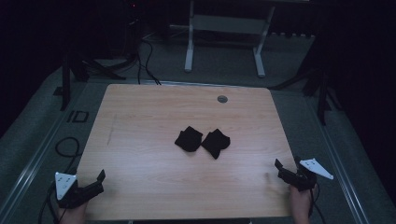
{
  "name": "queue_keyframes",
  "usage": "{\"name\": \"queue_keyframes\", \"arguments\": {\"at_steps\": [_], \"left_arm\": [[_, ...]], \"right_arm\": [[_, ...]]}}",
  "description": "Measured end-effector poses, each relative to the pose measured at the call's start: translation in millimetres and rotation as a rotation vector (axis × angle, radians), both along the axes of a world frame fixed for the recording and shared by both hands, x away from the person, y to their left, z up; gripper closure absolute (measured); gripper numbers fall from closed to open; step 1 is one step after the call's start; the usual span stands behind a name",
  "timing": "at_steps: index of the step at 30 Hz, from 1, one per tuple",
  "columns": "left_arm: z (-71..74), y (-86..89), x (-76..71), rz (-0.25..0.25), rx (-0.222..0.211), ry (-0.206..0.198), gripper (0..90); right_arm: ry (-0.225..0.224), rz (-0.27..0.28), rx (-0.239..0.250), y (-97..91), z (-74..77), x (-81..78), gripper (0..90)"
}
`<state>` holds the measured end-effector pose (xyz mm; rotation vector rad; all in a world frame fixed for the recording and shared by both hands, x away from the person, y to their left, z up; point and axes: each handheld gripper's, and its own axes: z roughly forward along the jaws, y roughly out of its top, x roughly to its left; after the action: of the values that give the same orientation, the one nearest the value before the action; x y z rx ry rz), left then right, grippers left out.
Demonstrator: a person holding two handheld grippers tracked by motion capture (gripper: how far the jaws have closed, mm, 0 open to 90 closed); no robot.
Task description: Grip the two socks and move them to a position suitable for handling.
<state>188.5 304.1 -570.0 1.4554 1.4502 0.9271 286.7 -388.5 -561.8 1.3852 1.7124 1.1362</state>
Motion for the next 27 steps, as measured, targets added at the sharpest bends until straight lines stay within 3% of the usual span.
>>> {"name": "queue_keyframes", "arguments": {"at_steps": [4,7,9,10,15,18,22,27], "left_arm": [[0.7,-1.4,0.9,-0.037,-0.027,0.012,2.0],[2.4,-8.3,2.6,-0.093,-0.034,0.030,2.0],[2.4,-8.3,2.6,-0.093,-0.034,0.030,2.0],[4.0,-17.1,5.5,-0.159,-0.049,0.045,2.0],[9.1,-31.3,12.6,-0.236,-0.053,0.091,2.0],[11.7,-39.8,18.2,-0.256,-0.030,0.124,2.0],[15.5,-51.6,23.5,-0.314,-0.016,0.163,2.0],[17.8,-67.0,30.3,-0.368,0.003,0.182,2.0]], "right_arm": [[0.045,0.049,0.012,-6.8,8.8,8.7,13.2],[0.078,0.098,0.024,-11.7,15.4,12.9,13.5],[0.094,0.123,0.030,-14.2,17.4,14.5,13.5],[0.120,0.160,0.033,-17.2,20.4,16.5,13.5],[0.171,0.193,0.025,-14.5,28.2,17.7,13.1],[0.179,0.234,0.049,-9.1,30.2,19.5,12.7],[0.157,0.258,0.039,0.5,32.5,22.7,12.8],[0.161,0.318,-0.016,14.9,34.9,25.6,13.4]]}}
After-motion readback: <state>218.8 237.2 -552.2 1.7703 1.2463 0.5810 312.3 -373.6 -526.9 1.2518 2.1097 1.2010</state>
